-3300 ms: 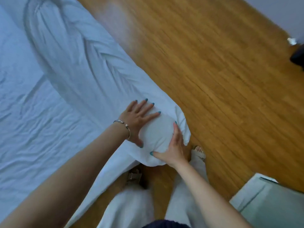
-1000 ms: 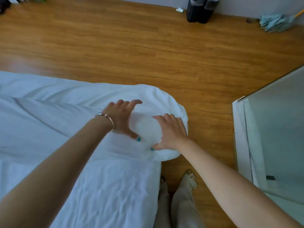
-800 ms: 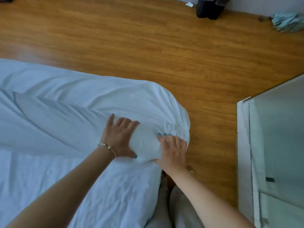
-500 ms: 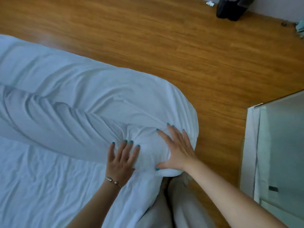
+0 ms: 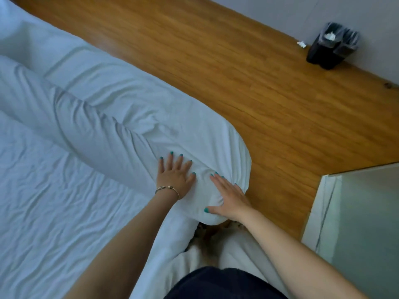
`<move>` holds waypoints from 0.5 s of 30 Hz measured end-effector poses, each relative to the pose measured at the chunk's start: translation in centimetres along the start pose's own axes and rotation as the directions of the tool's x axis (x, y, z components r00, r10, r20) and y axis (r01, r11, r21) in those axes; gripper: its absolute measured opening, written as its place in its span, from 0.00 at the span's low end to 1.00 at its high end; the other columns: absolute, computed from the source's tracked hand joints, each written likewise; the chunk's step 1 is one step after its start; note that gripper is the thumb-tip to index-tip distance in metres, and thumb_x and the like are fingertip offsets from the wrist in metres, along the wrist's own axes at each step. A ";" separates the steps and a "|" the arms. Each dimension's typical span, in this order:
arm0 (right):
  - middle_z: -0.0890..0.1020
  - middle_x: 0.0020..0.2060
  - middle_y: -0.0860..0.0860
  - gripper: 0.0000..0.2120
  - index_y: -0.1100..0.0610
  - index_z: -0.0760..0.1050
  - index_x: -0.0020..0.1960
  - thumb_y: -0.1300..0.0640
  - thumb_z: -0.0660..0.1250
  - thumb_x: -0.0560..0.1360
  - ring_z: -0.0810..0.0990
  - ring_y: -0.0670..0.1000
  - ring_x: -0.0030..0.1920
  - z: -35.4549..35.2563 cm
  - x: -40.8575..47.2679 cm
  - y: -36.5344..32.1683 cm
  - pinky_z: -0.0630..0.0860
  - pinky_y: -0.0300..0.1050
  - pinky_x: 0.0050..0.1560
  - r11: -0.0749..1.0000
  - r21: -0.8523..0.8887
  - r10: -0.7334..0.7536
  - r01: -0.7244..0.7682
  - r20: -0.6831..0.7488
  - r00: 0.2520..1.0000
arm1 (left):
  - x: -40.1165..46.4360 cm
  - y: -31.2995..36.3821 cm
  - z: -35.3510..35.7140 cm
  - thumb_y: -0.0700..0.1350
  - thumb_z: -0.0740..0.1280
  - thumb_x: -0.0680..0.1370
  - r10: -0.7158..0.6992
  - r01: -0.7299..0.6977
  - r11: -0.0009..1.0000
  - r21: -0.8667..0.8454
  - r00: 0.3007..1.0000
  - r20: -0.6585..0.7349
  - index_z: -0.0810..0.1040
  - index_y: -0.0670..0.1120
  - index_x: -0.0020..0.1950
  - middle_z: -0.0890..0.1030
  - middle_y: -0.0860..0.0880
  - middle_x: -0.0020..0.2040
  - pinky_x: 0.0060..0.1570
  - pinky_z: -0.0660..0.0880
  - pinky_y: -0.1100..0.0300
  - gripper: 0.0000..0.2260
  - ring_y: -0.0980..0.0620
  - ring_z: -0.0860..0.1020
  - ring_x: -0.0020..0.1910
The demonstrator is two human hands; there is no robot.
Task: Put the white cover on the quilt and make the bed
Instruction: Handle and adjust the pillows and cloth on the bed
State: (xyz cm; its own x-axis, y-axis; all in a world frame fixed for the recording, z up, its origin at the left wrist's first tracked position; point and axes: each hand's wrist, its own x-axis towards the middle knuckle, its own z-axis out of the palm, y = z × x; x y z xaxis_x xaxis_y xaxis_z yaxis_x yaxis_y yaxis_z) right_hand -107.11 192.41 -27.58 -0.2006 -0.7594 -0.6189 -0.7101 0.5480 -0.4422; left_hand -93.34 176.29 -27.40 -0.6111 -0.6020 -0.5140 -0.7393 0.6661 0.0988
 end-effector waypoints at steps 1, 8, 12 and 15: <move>0.41 0.78 0.39 0.49 0.40 0.37 0.78 0.32 0.66 0.70 0.41 0.43 0.78 -0.6 -0.2 0.6 0.42 0.53 0.77 1.000 -0.024 0.001 0.000 0.010 1.000 | 0.2 0.5 -0.6 0.61 0.44 0.81 -0.040 0.041 0.999 -0.036 0.999 0.010 0.52 0.59 0.78 0.47 0.53 0.80 0.73 0.33 0.42 0.25 0.46 0.37 0.78; 0.44 0.78 0.41 0.46 0.48 0.39 0.80 0.38 0.66 0.75 0.42 0.44 0.78 -1.4 -0.2 3.6 0.46 0.46 0.77 0.995 0.065 -0.090 0.081 0.148 0.985 | 1.7 9.1 0.8 0.62 0.43 0.80 -0.186 0.186 0.983 -0.001 0.982 0.019 0.52 0.58 0.78 0.52 0.48 0.80 0.71 0.33 0.38 0.26 0.46 0.47 0.78; 0.43 0.79 0.43 0.40 0.49 0.44 0.80 0.44 0.64 0.77 0.43 0.46 0.78 -5.8 2.3 9.8 0.53 0.49 0.77 0.987 0.084 -0.152 0.136 0.217 0.964 | 5.8 15.6 1.3 0.61 0.42 0.81 -0.169 0.183 0.981 -0.062 0.970 0.176 0.47 0.56 0.79 0.53 0.40 0.79 0.74 0.50 0.46 0.26 0.43 0.63 0.74; 0.41 0.78 0.42 0.39 0.48 0.40 0.80 0.41 0.60 0.79 0.43 0.48 0.78 -12.1 5.1 17.9 0.54 0.52 0.76 1.000 -0.026 0.014 -0.006 0.292 0.956 | 9.4 19.4 1.3 0.64 0.43 0.80 -0.413 0.483 0.860 -0.163 0.848 0.334 0.47 0.54 0.80 0.48 0.37 0.79 0.74 0.53 0.49 0.30 0.41 0.57 0.76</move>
State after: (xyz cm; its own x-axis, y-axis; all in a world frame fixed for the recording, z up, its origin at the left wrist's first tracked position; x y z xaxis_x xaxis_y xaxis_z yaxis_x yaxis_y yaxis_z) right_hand -129.03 194.11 -30.84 -0.0043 -0.6162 -0.7876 -0.7261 0.5434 -0.4212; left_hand -113.03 184.14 -31.40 -0.1185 -0.6380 -0.7608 -0.9773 0.2102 -0.0242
